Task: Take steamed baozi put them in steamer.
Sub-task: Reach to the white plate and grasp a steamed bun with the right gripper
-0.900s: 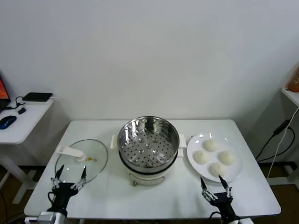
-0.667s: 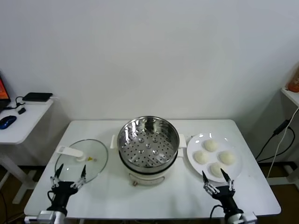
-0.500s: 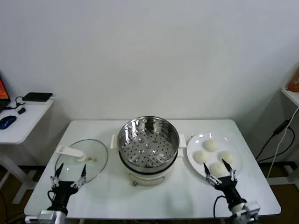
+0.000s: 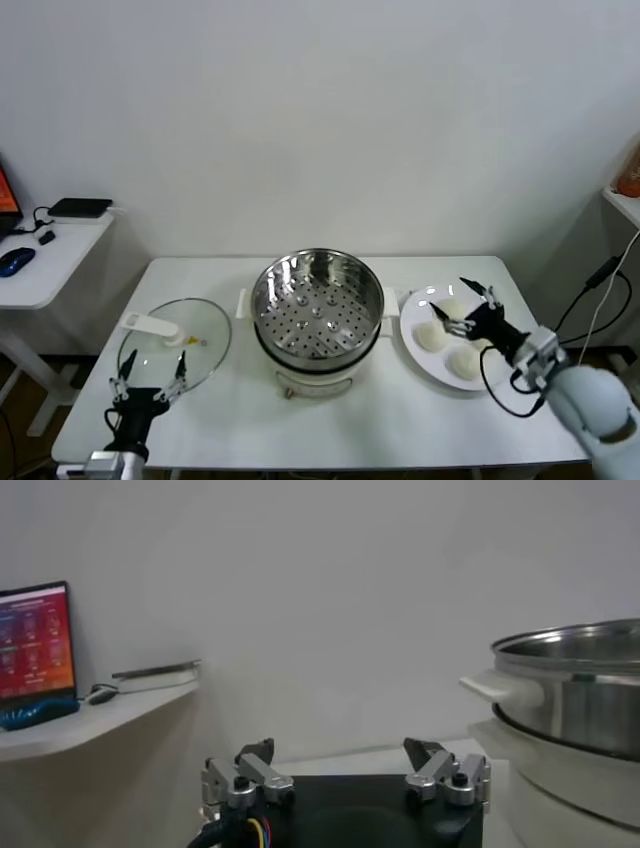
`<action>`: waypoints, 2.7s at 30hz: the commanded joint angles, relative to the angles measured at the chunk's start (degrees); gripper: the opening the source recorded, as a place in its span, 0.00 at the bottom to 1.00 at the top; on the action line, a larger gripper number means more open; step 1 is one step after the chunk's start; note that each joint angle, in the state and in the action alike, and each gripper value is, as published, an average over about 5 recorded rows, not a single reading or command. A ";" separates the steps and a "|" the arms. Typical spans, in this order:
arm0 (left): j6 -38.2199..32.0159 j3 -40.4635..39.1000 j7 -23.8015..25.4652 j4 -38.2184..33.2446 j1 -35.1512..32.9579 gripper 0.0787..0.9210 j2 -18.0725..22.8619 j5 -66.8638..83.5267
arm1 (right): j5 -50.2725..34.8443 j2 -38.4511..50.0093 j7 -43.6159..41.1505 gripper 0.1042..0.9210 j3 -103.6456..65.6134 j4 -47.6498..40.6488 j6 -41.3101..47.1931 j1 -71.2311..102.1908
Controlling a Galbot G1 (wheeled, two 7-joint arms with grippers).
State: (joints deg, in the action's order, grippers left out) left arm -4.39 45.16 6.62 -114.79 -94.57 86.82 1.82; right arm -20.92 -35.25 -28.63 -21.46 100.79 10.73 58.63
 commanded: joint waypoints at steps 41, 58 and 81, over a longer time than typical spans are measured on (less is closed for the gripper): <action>-0.18 0.09 -1.11 -0.80 -0.58 0.88 -1.94 3.50 | 25.80 -17.62 -39.23 0.88 77.91 -59.93 -15.53 -75.69; -0.36 1.01 -1.43 -1.14 -0.84 0.88 -2.67 4.58 | 31.40 -22.08 -38.98 0.88 67.88 -65.43 -17.79 -65.05; -0.92 0.95 -1.81 -0.45 -1.60 0.88 -2.79 4.65 | 35.90 -23.92 -35.86 0.88 61.10 -68.61 -18.25 -61.20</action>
State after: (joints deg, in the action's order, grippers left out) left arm -5.28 46.13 4.82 -115.28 -96.15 84.05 6.44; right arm 14.37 -59.09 -64.68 40.76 32.51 -7.46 -3.11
